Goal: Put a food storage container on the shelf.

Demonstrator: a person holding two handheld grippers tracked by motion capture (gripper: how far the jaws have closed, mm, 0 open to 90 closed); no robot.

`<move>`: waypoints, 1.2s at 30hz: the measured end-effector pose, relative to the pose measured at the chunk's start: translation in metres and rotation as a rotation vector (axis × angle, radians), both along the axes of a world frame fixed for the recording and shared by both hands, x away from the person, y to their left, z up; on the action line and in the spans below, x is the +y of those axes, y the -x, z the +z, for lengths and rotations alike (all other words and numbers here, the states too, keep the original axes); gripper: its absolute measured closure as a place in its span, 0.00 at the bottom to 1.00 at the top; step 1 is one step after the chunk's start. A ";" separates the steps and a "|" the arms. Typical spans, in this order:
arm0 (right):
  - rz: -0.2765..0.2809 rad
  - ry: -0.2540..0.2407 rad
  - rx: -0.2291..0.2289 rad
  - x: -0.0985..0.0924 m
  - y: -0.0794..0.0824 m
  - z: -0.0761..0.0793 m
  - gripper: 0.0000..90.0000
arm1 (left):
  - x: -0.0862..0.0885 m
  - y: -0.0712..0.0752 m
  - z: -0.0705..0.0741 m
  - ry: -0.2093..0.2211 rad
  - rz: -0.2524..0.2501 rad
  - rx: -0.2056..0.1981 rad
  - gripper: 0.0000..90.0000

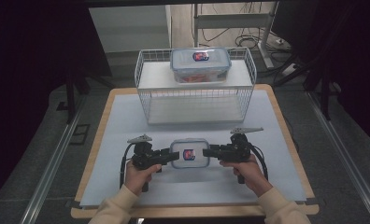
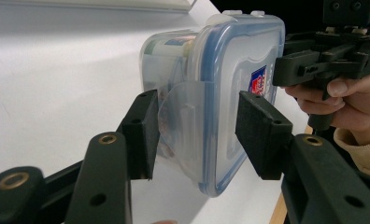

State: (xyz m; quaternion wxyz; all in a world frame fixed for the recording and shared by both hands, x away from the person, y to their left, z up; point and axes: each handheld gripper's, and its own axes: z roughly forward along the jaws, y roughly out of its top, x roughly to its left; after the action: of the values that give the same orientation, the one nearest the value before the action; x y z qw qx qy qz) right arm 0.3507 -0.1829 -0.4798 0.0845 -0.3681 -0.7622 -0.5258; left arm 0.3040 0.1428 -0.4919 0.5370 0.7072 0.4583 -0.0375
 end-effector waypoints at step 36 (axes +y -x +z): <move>-0.012 -0.033 -0.126 -0.006 -0.026 0.077 0.61 | -0.004 -0.031 0.077 0.019 0.010 -0.130 0.56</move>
State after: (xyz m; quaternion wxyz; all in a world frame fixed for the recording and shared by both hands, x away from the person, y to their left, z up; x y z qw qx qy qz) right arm 0.3768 -0.1889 -0.4028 0.0391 -0.3375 -0.7550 -0.5609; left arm 0.3354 0.1392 -0.4145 0.5726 0.7007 0.4257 0.0068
